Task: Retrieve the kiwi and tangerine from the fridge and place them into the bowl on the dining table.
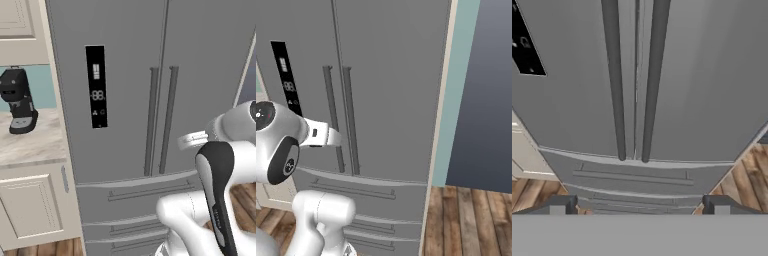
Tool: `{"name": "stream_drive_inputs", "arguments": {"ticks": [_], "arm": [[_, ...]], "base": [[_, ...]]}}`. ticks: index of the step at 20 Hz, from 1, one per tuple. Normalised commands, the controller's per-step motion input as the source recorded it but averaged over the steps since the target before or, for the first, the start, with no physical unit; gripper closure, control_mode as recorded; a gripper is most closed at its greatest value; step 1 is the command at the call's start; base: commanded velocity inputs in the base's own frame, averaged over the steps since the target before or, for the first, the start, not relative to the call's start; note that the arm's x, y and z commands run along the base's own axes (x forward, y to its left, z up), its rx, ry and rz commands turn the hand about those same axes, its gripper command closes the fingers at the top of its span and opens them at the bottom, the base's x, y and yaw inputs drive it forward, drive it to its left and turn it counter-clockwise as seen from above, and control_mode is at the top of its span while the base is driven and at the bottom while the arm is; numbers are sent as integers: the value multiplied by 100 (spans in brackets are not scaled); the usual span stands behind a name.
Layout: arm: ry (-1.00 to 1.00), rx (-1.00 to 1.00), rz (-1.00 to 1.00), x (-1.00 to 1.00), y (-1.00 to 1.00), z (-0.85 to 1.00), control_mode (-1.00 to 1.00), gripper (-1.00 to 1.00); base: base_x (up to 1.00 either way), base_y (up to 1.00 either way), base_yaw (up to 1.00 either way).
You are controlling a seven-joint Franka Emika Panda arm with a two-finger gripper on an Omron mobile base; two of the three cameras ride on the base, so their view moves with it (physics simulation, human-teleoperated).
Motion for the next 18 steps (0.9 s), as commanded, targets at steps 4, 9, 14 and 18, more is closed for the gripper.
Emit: {"name": "stream_drive_inputs", "arguments": {"ticks": [4, 9, 14, 18], "arm": [[0, 0, 0, 0, 0, 0, 100, -100], [0, 0, 0, 0, 0, 0, 100, -100], [0, 0, 0, 0, 0, 0, 100, -100], [0, 0, 0, 0, 0, 0, 100, -100]], "base": [[-58, -3, -2], [-49, 0, 0], [-40, 0, 0], [-27, 0, 0]]}}
